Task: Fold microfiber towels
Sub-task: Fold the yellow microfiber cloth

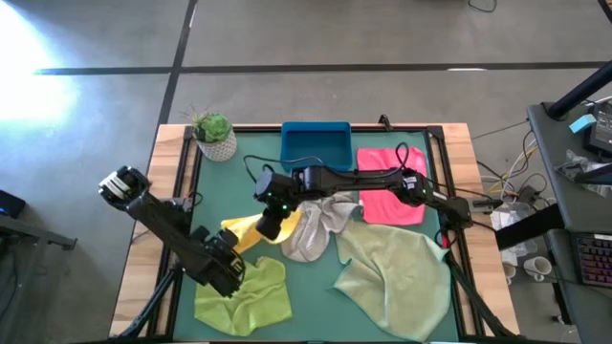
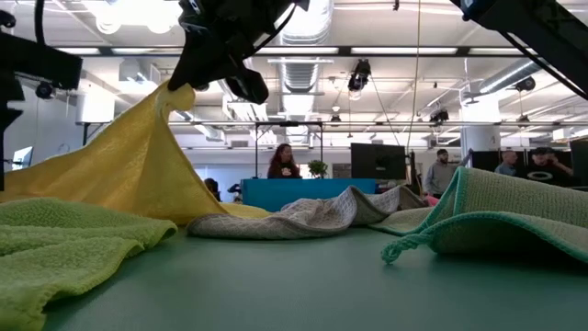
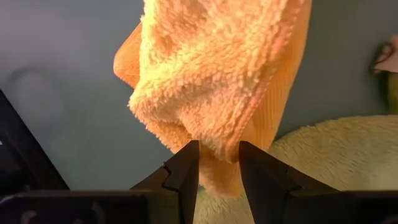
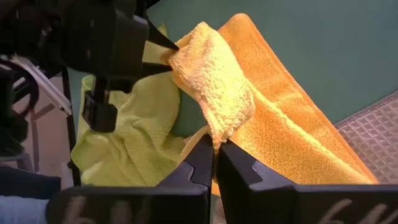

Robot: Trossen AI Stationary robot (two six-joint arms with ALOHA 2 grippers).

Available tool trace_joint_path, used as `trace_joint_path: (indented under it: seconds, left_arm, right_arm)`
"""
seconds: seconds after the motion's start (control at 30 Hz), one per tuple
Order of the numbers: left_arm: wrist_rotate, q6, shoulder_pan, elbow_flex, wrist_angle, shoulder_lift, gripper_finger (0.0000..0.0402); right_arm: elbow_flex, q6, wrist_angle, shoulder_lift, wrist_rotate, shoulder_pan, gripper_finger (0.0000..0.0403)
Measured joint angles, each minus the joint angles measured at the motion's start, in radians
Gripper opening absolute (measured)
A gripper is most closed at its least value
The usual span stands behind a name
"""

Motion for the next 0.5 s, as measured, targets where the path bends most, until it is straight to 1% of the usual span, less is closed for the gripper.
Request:
trace_joint_path:
  seconds: [0.23,0.4,0.5]
  left_arm:
    - [-0.031,-0.003,0.0,0.001,-0.004,0.051,0.0099]
    - [-0.053,-0.003,0.0,0.001,-0.004,0.03,0.0099]
    - [-0.101,-0.01,0.0,0.001,-0.005,0.008,0.0099]
  right_arm:
    - [0.0,0.0,0.001,0.0,0.001,-0.007,0.0008]
    - [0.0,-0.001,0.001,0.0,0.001,-0.013,0.0008]
    - [0.0,-0.001,0.001,0.0,0.001,-0.016,0.0008]
